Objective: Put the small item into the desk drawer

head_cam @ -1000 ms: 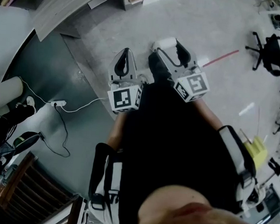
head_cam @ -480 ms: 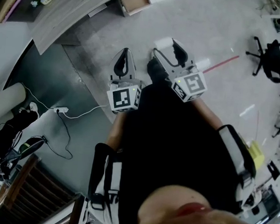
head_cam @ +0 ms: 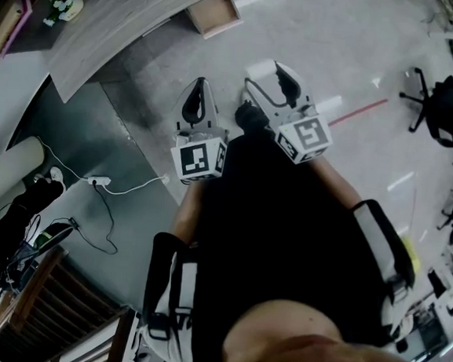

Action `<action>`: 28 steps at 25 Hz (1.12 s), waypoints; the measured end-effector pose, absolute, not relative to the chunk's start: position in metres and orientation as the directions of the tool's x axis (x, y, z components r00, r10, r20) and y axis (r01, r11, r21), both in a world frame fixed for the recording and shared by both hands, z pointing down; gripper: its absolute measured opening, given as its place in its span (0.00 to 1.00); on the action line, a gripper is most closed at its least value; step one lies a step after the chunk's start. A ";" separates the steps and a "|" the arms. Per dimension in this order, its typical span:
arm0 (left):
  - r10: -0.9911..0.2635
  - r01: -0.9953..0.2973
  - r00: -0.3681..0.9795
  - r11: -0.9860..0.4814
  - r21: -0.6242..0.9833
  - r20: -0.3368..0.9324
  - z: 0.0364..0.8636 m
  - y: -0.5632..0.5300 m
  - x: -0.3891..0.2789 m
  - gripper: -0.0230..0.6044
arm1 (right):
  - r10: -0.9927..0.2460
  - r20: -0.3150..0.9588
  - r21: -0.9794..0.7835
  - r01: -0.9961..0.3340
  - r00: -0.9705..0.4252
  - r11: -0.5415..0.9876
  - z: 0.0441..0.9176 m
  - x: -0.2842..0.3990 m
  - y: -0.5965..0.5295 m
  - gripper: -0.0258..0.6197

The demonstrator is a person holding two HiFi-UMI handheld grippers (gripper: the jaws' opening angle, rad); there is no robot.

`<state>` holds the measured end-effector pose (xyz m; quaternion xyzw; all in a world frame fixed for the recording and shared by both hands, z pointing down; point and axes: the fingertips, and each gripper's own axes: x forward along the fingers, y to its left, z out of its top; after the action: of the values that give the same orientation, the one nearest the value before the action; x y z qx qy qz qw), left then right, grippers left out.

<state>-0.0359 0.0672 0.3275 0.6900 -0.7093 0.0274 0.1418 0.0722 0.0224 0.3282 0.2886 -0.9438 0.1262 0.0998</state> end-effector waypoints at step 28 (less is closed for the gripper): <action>-0.966 -0.990 -0.019 0.054 0.128 0.259 0.345 -0.043 -0.044 0.03 | -0.503 0.312 -0.200 -0.573 -0.806 0.795 0.376 0.060 -0.086 0.45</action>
<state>-0.0436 -0.0428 0.3453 0.6862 -0.7126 0.0444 0.1393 0.0604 -0.0857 0.3761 0.2863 -0.9394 0.1438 0.1222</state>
